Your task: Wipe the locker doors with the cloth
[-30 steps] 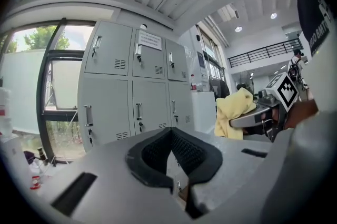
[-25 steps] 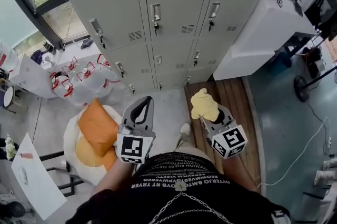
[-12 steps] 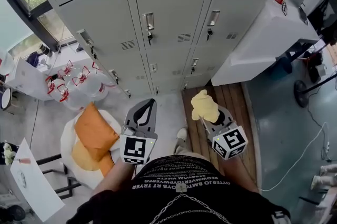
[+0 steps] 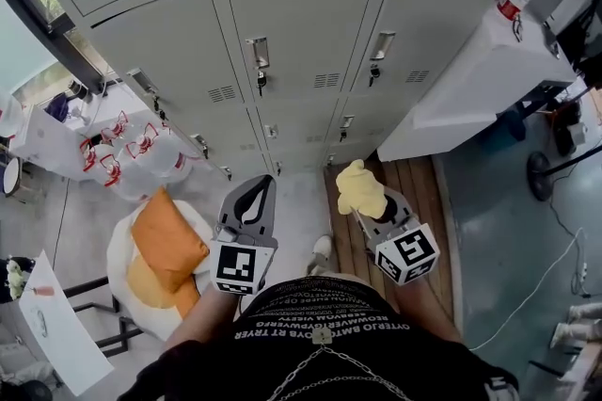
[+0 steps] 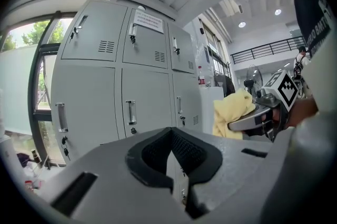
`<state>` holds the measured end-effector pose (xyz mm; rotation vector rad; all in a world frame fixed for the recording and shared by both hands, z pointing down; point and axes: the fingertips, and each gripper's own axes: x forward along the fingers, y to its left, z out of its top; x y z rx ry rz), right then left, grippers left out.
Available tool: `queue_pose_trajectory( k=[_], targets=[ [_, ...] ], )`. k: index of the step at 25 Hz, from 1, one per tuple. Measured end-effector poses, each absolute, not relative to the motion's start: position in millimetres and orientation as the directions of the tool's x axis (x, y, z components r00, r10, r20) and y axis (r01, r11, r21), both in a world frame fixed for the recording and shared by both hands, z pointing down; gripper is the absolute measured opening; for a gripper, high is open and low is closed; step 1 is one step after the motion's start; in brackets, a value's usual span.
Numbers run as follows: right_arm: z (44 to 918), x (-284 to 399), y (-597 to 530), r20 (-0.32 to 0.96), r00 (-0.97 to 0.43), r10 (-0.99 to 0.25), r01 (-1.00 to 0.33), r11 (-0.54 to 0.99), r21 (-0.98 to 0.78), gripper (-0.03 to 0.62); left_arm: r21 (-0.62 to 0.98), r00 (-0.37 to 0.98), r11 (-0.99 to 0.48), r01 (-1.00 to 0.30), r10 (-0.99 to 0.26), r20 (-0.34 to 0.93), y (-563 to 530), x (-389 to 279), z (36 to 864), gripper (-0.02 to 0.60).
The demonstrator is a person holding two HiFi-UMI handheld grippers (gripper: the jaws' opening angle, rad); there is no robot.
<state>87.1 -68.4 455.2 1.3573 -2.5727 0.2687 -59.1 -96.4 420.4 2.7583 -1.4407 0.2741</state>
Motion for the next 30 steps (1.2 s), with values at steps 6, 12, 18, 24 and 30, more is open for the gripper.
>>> queue_pose_trajectory(
  k=[6, 12, 18, 24, 30],
  targets=[
    [450.2, 101.7, -94.5, 0.268, -0.564, -0.781, -0.818, 0.572, -0.056, 0.078, -0.069, 0.552, -0.566, -0.821, -0.819, 0.154, -117.0, -44.1, 414.2, 0.006],
    [444.5, 117.8, -120.6, 0.258, -0.587, -0.767, -0.801, 0.597, -0.045, 0.078, -0.069, 0.537, -0.55, -0.832, -0.831, 0.146, -138.2, -25.9, 410.2, 0.005],
    [437.0, 141.4, -146.3, 0.239, -0.603, -0.761, -0.789, 0.614, -0.036, 0.078, -0.088, 0.513, -0.523, -0.848, -0.85, 0.117, -161.6, -7.3, 397.9, 0.005],
    [437.7, 158.5, -167.1, 0.219, -0.622, -0.752, -0.776, 0.629, -0.041, 0.078, -0.078, 0.492, -0.498, -0.864, -0.866, 0.084, -170.7, 5.8, 390.1, 0.005],
    [440.3, 159.6, -173.8, 0.211, -0.654, -0.727, -0.751, 0.657, -0.064, 0.078, -0.059, 0.456, -0.464, -0.884, -0.883, 0.116, -174.8, -0.1, 396.0, 0.006]
  ],
)
